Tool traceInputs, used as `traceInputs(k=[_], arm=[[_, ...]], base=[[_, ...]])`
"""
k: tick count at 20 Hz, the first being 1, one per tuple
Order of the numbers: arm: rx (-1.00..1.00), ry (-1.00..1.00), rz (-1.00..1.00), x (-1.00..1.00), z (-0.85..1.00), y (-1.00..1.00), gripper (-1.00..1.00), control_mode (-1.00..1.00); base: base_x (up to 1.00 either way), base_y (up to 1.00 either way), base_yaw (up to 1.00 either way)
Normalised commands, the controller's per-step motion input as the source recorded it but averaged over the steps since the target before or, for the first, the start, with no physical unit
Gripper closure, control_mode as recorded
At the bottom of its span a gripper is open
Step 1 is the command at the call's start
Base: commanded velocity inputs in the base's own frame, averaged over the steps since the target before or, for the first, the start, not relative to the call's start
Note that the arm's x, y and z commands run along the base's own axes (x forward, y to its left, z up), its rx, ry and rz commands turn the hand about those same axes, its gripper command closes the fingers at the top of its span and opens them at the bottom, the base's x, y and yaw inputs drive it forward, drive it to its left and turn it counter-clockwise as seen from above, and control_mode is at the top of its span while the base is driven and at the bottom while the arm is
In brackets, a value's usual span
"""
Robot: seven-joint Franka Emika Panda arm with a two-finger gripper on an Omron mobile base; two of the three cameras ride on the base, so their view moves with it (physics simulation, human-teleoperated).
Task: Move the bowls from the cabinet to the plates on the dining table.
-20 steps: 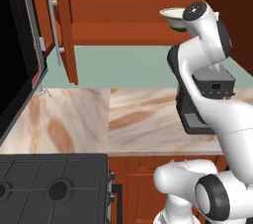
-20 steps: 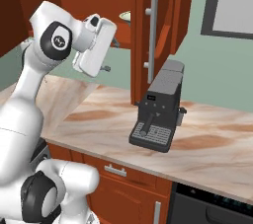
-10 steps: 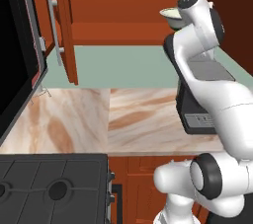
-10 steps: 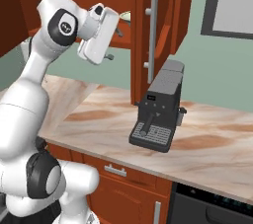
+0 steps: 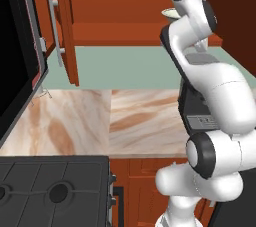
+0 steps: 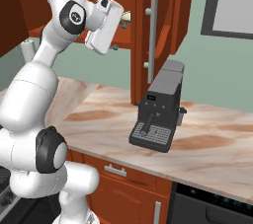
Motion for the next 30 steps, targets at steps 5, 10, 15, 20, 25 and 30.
traceInputs(k=[5, 10, 15, 20, 25, 30], arm=[[-0.02, 0.00, 0.00, 0.41, 0.09, 0.00, -1.00, -1.00], [-0.08, 0.00, 0.00, 0.38, 0.00, 0.00, -1.00, -1.00], [-0.10, -0.01, 0.00, 0.36, 0.00, 0.00, -1.00, -1.00], [-0.01, 0.00, 0.00, 0.43, 0.00, 0.00, -1.00, -1.00], [0.14, -0.04, 0.00, 0.23, 0.00, -0.05, -1.00, -1.00], [0.14, -0.03, 0.00, 0.17, 0.00, -0.14, -1.00, -1.00]], base=[[0.00, 0.00, 0.00], [0.00, 0.00, 0.00], [0.00, 0.00, 0.00], [0.00, 0.00, 0.00], [0.00, 0.00, 0.00], [0.00, 0.00, 0.00]])
